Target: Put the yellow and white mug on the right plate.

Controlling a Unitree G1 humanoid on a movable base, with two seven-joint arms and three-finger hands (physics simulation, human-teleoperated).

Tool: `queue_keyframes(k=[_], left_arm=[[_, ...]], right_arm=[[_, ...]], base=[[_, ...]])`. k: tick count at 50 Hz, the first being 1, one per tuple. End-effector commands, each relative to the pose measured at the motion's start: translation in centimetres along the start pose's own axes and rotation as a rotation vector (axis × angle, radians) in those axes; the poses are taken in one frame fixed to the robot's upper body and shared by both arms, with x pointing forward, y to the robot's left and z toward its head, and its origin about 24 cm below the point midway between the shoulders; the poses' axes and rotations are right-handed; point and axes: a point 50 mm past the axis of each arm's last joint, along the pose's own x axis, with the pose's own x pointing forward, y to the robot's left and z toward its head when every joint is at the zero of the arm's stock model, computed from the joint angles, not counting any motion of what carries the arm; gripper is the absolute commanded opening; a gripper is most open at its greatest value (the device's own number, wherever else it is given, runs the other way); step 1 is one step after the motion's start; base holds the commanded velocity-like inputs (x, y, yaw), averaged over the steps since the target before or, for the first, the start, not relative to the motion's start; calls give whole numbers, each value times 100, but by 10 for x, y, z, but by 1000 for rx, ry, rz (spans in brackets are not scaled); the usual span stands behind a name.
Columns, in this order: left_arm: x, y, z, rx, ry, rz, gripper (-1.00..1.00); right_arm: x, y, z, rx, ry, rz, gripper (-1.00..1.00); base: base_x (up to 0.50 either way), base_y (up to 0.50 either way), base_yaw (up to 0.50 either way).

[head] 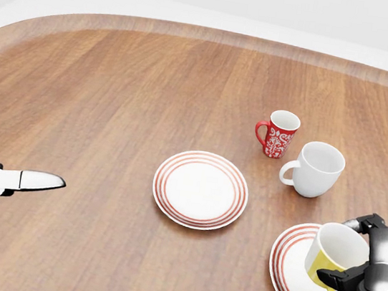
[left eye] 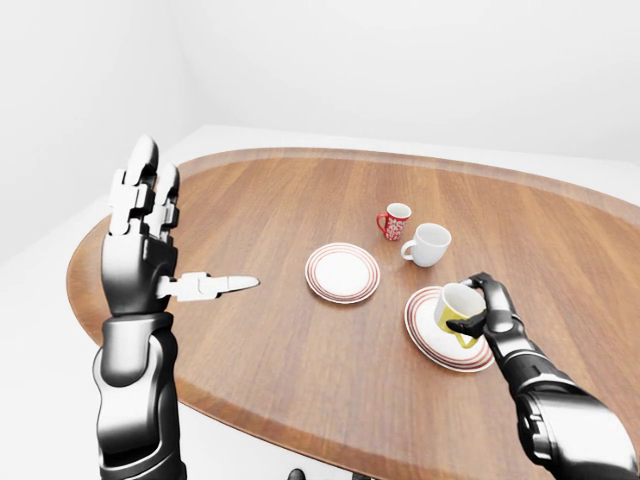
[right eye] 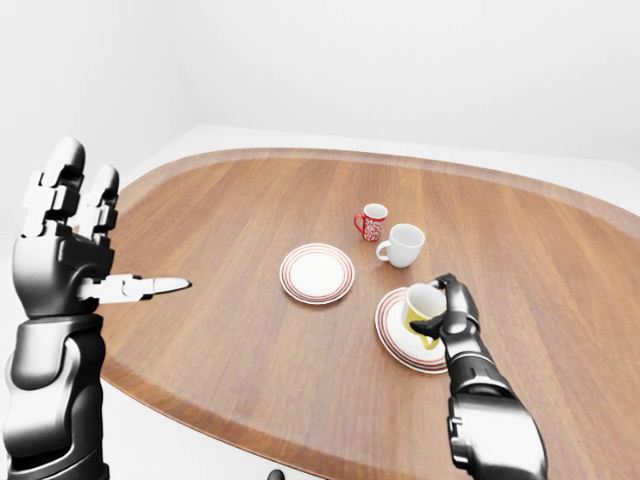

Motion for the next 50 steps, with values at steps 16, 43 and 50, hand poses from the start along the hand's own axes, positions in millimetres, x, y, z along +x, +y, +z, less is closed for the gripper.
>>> queue_keyframes(k=[16,43,50], left_arm=[[-1,-1,0,3,2,-5,89],[-1,-2,1,2,-1,-7,88],[-1,-2,0,2,0,-7,88]], right_arm=[[0,0,0,-22,0,-26,-100],[-1,2,-3,-26,7,-11,100],[-1,3,-3,-24,9,-11,100]], base=[[0,0,0],[0,0,0],[0,0,0]])
